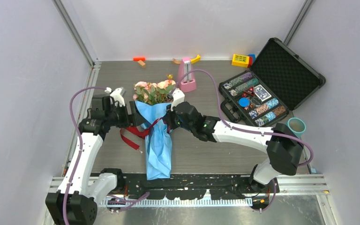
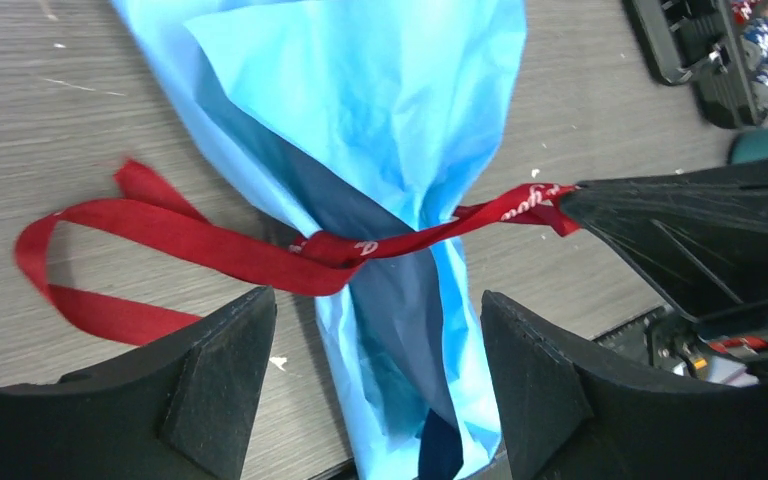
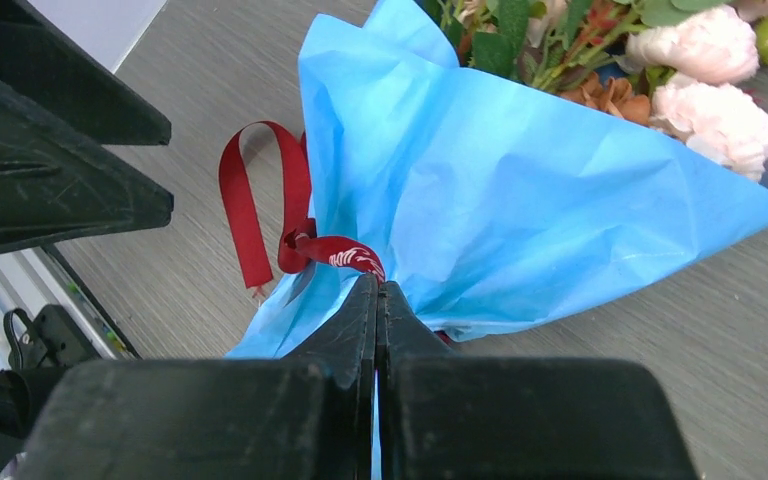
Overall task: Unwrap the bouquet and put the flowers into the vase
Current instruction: Untie the ribbon from the wrapping paper.
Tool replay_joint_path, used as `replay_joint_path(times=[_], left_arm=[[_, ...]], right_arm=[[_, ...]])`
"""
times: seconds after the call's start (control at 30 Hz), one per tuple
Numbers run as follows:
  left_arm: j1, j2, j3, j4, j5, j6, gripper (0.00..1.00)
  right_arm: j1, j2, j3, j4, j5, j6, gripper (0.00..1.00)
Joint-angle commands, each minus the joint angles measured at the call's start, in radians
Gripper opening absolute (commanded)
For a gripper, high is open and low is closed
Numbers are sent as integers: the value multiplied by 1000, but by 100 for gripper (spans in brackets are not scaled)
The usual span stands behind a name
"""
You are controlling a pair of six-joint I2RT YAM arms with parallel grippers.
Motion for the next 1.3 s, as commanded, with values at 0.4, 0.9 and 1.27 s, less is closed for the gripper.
replay_joint_path(times=[0.4, 0.9, 1.27], left_arm=[[-135, 70, -112, 291, 85, -248, 78], [-185, 151, -179, 324, -13, -237, 60], [-289, 228, -153, 372, -192, -175, 57]], right_arm=[[1, -227, -211, 132, 300, 182, 0], [-41, -274, -280, 62, 359, 254, 0], [-68, -273, -278, 40, 337, 269, 0]])
